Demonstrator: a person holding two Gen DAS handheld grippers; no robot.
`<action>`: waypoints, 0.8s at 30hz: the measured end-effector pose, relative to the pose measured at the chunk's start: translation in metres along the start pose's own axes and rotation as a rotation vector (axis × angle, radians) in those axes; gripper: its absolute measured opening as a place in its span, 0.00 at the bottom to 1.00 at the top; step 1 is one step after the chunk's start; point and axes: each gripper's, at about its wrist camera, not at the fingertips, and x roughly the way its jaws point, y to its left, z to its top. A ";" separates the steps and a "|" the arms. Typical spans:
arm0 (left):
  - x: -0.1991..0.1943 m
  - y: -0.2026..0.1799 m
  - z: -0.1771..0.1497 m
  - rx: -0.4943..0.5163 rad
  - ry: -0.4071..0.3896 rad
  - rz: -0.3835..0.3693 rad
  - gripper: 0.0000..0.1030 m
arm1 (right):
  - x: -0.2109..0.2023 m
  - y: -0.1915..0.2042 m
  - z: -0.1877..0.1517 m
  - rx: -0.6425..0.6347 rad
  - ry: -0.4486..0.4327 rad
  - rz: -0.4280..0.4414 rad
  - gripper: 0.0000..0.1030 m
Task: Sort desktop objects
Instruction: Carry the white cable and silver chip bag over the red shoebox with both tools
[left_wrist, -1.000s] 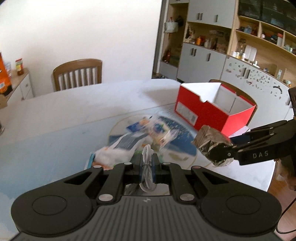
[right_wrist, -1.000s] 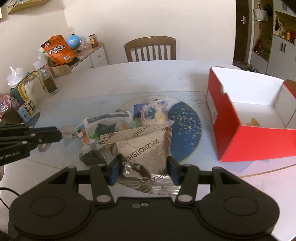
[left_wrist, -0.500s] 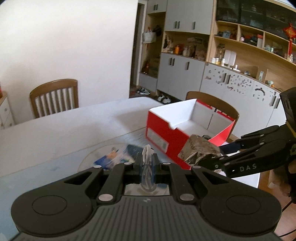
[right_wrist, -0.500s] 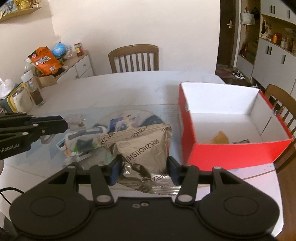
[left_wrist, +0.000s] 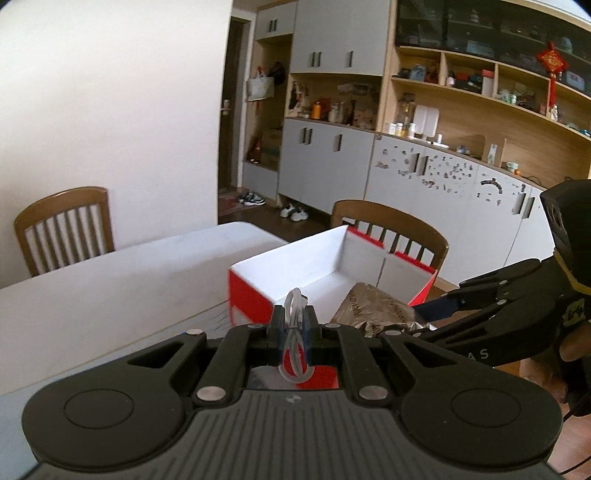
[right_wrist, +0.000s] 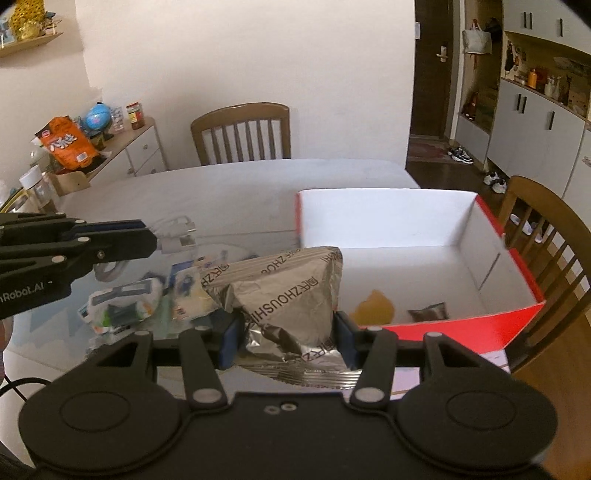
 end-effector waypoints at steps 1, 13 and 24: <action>0.005 -0.004 0.003 0.004 0.000 -0.004 0.08 | 0.001 -0.006 0.001 0.002 0.001 -0.003 0.51; 0.073 -0.033 0.026 0.020 0.030 -0.017 0.08 | 0.015 -0.069 0.016 0.011 0.010 -0.019 0.51; 0.138 -0.045 0.031 0.035 0.096 0.018 0.08 | 0.045 -0.119 0.025 0.014 0.048 -0.040 0.51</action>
